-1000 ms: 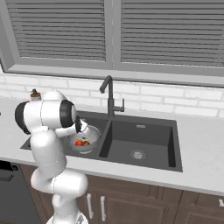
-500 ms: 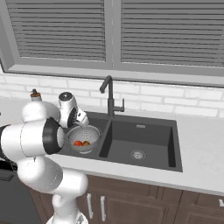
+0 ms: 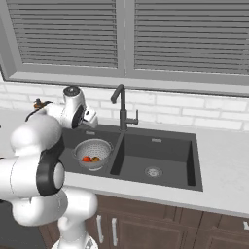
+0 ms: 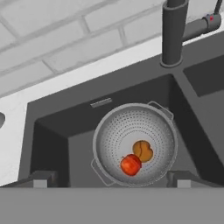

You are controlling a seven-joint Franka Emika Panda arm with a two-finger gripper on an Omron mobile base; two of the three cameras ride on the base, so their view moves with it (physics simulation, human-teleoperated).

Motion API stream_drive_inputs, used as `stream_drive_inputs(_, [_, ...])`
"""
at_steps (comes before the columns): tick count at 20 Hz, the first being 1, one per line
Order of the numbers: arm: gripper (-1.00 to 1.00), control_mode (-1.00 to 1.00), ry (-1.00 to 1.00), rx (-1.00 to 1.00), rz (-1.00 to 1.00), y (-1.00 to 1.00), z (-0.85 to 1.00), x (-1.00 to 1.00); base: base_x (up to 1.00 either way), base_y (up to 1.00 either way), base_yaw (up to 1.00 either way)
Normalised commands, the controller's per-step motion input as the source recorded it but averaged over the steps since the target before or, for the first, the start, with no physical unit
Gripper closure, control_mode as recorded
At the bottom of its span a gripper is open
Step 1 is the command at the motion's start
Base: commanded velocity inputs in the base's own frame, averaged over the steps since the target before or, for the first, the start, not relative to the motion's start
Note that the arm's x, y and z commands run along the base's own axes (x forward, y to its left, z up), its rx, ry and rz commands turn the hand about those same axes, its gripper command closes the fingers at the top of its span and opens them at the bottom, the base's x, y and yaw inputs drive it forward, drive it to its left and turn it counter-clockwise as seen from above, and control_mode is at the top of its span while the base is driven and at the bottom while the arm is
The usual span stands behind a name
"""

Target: Put the colander in the sink, put the apple, peach in the colander, and turn on the sink faucet and pour water over the colander.

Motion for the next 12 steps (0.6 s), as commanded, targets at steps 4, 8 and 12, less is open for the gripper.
stream_drive_inputs(4, [-1.00, -1.00, 0.00, 0.00, 0.00, -0.04, 1.00, -0.02, 0.00, 0.00, 0.00])
stream_drive_inputs(8, [-1.00, -1.00, -0.05, -0.09, 0.01, -0.27, 0.99, -0.29, 0.00, 0.00, 0.00])
stream_drive_inputs(12, [-1.00, -1.00, -0.12, -0.13, 0.01, -0.47, 0.86, -0.38, 0.00, 0.00, 0.00])
